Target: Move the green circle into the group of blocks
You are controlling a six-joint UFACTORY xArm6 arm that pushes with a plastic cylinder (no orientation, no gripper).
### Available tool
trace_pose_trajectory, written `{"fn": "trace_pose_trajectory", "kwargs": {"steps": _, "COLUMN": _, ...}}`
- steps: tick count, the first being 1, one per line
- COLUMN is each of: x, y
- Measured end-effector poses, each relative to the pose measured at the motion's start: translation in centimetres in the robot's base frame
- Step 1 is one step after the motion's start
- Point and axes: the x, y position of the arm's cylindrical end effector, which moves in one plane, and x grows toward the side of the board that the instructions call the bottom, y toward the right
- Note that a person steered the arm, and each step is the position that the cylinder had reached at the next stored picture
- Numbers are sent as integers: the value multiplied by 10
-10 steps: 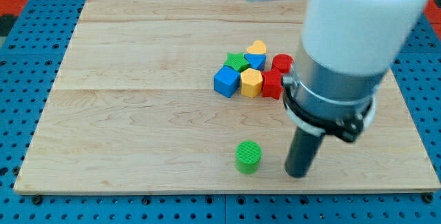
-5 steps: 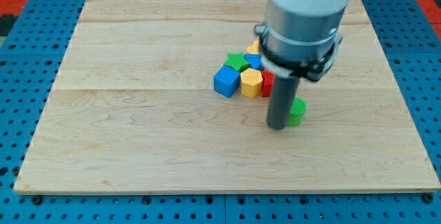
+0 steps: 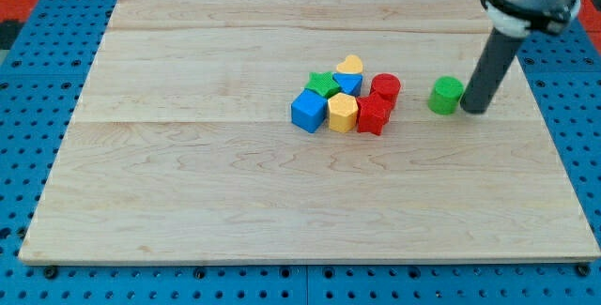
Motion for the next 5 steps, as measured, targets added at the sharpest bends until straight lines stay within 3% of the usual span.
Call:
{"fn": "trace_pose_trajectory", "kwargs": {"steps": 1, "x": -36, "y": -28}}
{"fn": "trace_pose_trajectory", "kwargs": {"steps": 2, "x": -42, "y": -20}}
{"fn": "trace_pose_trajectory", "kwargs": {"steps": 4, "x": -33, "y": -60}}
{"fn": "trace_pose_trajectory", "kwargs": {"steps": 5, "x": -30, "y": -27}}
